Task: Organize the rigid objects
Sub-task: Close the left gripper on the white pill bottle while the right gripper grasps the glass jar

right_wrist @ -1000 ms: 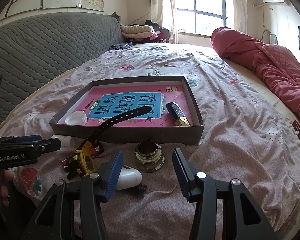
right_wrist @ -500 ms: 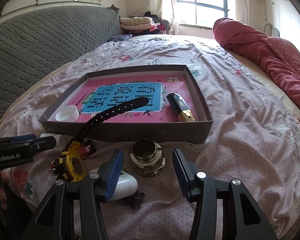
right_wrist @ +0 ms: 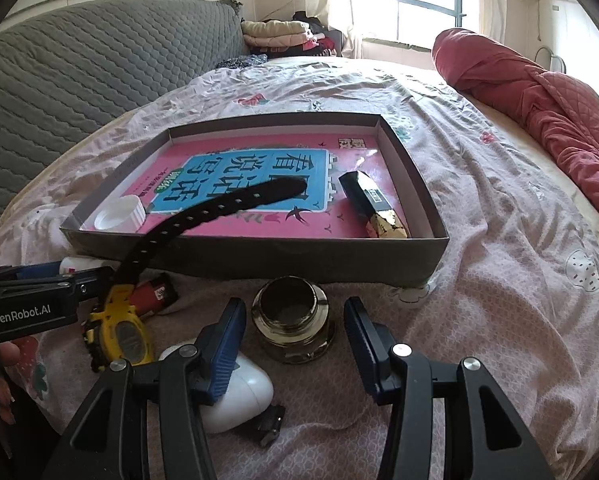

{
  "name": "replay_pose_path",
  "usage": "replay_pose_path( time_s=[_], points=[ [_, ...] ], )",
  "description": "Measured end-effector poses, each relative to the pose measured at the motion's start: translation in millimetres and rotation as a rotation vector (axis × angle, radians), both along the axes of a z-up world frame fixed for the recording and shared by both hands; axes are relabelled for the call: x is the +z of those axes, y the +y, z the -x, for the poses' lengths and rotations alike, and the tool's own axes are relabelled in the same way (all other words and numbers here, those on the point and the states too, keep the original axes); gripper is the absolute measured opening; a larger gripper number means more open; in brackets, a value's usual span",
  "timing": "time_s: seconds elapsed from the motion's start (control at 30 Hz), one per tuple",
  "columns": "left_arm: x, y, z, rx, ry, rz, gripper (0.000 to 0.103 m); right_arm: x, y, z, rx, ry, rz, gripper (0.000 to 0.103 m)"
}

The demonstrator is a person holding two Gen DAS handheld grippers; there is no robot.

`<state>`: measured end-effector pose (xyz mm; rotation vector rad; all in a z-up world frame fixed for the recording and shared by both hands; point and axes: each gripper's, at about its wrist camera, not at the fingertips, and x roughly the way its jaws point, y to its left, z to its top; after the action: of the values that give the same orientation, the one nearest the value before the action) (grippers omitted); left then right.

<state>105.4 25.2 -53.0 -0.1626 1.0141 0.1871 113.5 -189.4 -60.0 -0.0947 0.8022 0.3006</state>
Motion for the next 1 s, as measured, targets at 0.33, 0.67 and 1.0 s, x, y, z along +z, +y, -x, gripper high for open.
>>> replay_pose_path(
  time_s=[0.33, 0.67, 1.0],
  points=[
    [-4.4, 3.1, -1.2, 0.018, -0.007, 0.015, 0.071, -0.6, 3.4, -0.9, 0.018, -0.018, 0.022, 0.046],
    [-4.5, 6.3, -0.9, 0.030, -0.013, 0.025, 0.069, 0.5, 8.7, 0.9, 0.035, -0.039, 0.045, 0.037],
    [-1.9, 15.4, 2.5, 0.031, -0.027, 0.073, 0.051, 6.6, 4.6, 5.0, 0.034, -0.070, 0.029, 0.037]
  ],
)
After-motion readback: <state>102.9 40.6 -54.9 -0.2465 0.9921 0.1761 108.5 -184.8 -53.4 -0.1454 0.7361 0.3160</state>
